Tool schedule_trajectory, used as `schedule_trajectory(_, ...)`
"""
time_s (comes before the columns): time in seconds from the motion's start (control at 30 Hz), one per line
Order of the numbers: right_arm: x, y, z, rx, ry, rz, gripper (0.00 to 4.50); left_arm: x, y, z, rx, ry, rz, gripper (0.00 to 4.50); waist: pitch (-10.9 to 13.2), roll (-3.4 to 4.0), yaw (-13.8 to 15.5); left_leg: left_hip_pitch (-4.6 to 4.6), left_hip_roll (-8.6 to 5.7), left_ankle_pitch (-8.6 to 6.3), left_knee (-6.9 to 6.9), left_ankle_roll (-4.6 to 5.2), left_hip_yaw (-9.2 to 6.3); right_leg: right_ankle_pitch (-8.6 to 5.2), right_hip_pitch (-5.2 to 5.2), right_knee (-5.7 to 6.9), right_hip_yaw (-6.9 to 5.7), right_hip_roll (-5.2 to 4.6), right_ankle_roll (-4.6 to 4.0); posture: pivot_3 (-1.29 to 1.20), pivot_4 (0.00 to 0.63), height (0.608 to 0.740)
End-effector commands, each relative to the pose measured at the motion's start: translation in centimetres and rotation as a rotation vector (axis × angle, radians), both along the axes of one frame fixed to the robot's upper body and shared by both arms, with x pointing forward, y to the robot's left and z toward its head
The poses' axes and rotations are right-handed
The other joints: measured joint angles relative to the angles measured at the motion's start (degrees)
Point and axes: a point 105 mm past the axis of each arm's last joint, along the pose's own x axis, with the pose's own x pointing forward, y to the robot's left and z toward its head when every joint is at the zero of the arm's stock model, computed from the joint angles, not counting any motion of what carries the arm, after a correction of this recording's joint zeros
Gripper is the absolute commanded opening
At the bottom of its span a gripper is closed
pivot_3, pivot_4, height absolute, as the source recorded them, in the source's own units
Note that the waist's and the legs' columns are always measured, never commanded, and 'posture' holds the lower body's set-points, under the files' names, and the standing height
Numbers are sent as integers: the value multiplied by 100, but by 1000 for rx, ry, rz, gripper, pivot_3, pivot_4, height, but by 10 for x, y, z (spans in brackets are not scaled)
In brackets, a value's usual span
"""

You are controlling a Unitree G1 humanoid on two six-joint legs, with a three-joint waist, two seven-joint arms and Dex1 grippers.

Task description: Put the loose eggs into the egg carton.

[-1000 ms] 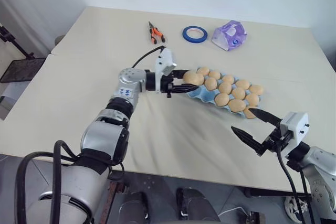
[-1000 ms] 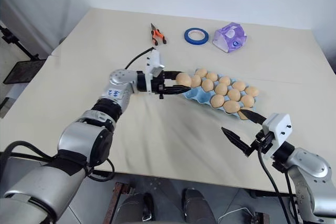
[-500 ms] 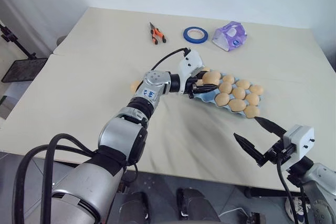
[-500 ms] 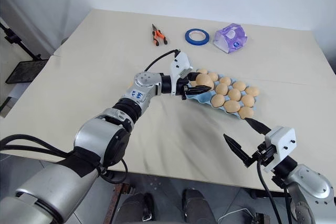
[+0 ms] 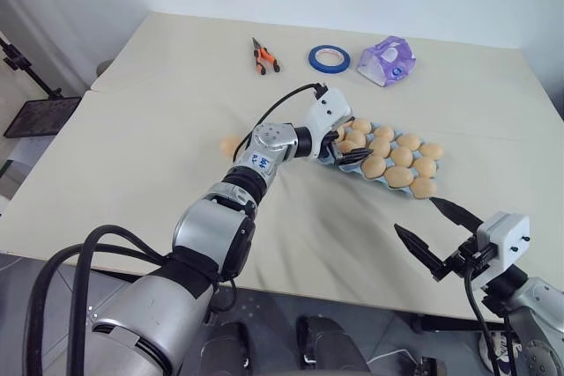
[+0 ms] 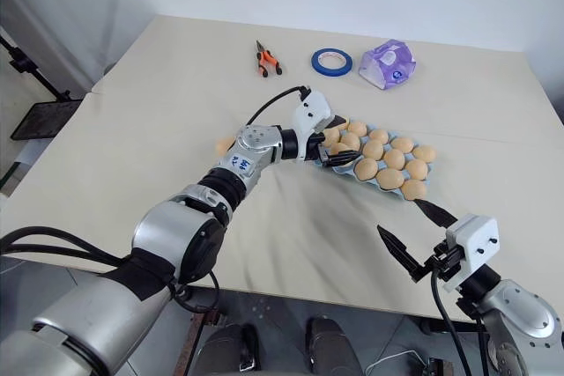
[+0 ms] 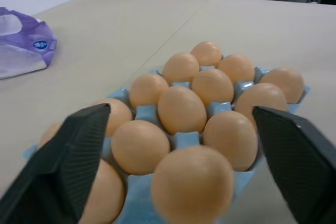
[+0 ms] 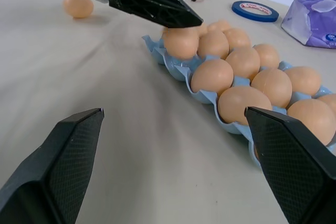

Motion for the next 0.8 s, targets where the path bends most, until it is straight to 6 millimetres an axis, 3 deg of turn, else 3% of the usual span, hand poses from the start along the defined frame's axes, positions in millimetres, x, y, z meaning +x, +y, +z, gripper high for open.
schedule_trajectory(0.03,0,0,12,-18,-54,-5,4500,0,-6,15,-18,-39,-3,4487,0,0,0,0,0,0,0,0,0,0,0,1,-2,0,0,0,150,740)
schedule_trajectory(0.2,4,0,13,-20,-53,5,4500,0,0,25,-8,-92,-33,4487,0,0,-1,1,0,3,3,-2,0,0,0,8,-5,2,0,0,150,740)
schedule_trajectory(0.43,7,0,16,-25,-60,43,4500,6,35,68,-65,-260,-45,4487,0,1,-11,4,1,6,4,-5,1,0,-1,22,-6,4,0,0,150,740)
schedule_trajectory(0.63,16,2,22,-24,-74,115,4500,18,96,92,-173,-336,83,4487,0,2,-14,7,-1,9,7,-3,5,0,-1,29,-12,8,0,0,150,740)
schedule_trajectory(0.8,26,-1,27,-41,-76,147,4500,26,174,75,-193,-326,279,4487,-2,8,-37,23,11,12,7,-7,20,1,0,46,-12,9,1,0,150,740)
